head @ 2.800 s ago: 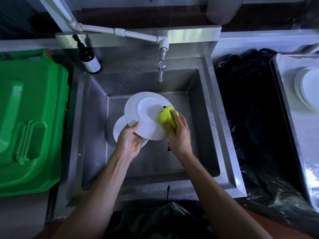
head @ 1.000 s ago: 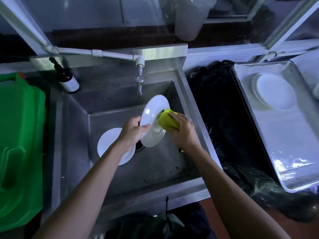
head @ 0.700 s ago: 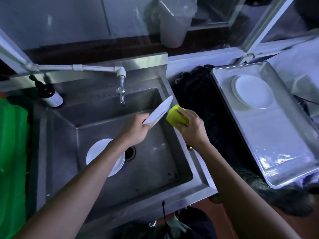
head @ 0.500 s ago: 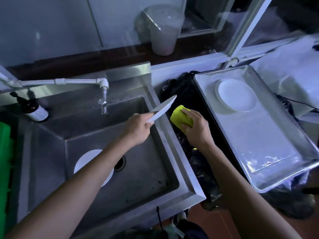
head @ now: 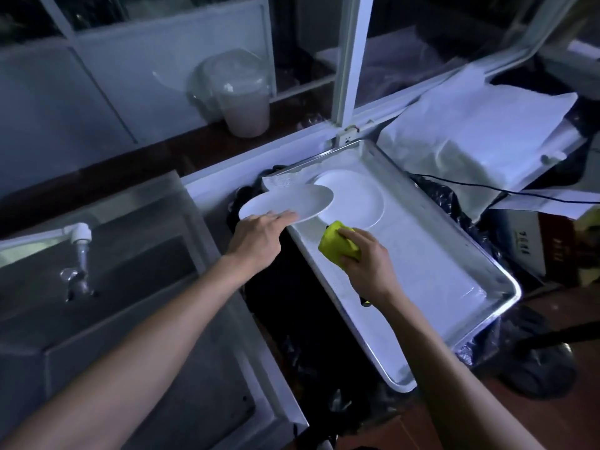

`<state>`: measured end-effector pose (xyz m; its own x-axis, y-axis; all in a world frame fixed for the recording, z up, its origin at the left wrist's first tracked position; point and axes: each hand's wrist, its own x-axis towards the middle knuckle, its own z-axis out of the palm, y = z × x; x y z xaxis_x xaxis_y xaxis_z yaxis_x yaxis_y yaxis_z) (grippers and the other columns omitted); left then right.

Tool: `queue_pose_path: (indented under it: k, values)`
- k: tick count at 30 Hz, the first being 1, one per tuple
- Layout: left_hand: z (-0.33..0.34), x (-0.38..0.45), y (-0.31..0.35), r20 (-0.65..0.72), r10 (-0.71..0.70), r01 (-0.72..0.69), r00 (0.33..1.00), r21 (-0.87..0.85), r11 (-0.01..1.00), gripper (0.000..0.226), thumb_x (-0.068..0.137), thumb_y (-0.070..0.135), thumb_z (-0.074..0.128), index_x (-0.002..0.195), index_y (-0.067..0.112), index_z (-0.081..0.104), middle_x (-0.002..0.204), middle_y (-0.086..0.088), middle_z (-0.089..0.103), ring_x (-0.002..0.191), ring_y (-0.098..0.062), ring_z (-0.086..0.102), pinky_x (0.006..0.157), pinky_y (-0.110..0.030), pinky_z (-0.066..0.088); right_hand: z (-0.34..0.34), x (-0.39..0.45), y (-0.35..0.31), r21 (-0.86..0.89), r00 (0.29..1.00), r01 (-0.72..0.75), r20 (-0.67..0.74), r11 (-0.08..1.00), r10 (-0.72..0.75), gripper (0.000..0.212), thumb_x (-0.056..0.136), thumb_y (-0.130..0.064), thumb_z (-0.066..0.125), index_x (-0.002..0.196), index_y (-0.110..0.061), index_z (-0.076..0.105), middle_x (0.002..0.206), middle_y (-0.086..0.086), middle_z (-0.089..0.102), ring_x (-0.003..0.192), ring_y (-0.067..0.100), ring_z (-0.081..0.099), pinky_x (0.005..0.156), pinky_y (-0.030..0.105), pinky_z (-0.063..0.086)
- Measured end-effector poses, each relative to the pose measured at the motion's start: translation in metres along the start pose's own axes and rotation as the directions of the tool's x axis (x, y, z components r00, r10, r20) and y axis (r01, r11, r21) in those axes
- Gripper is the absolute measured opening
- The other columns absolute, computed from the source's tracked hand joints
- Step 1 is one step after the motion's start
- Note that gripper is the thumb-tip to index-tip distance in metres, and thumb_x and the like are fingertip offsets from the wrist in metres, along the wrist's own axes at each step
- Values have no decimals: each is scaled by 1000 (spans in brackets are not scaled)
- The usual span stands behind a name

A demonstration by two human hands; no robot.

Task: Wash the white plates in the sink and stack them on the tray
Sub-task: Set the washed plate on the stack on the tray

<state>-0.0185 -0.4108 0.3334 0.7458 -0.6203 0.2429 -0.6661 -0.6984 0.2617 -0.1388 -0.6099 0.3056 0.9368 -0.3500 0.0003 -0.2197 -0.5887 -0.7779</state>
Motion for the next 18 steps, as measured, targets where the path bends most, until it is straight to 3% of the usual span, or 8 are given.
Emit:
queue_pose_path:
  k: [6,13,18]
  values:
    - [47,61,36,121,42,-50,992,62,997,67,84,-7,39,140,26,56,139,-1,63,115,-38,64,96,-46,49,-31,11,42,24,999,-49,-22,999,50,54,84,1,64,134,-21,61,137,-5,55,120,18,53,94,25,41]
    - [100,97,62,70,133,-138,989,71,988,66,69,-21,52,121,13,71,124,-8,71,106,-33,70,84,-52,53,-50,26,76,51,995,-98,-29,994,100,54,85,0,61,134,-23,61,136,-8,54,117,17,54,91,30,48]
    - [126,112,68,91,128,-137,988,95,986,57,75,-12,51,123,12,71,125,-9,71,109,-33,69,86,-53,52,-54,37,92,50,994,-109,-23,993,110,53,84,-2,66,133,-21,62,134,-6,56,117,16,54,92,22,40]
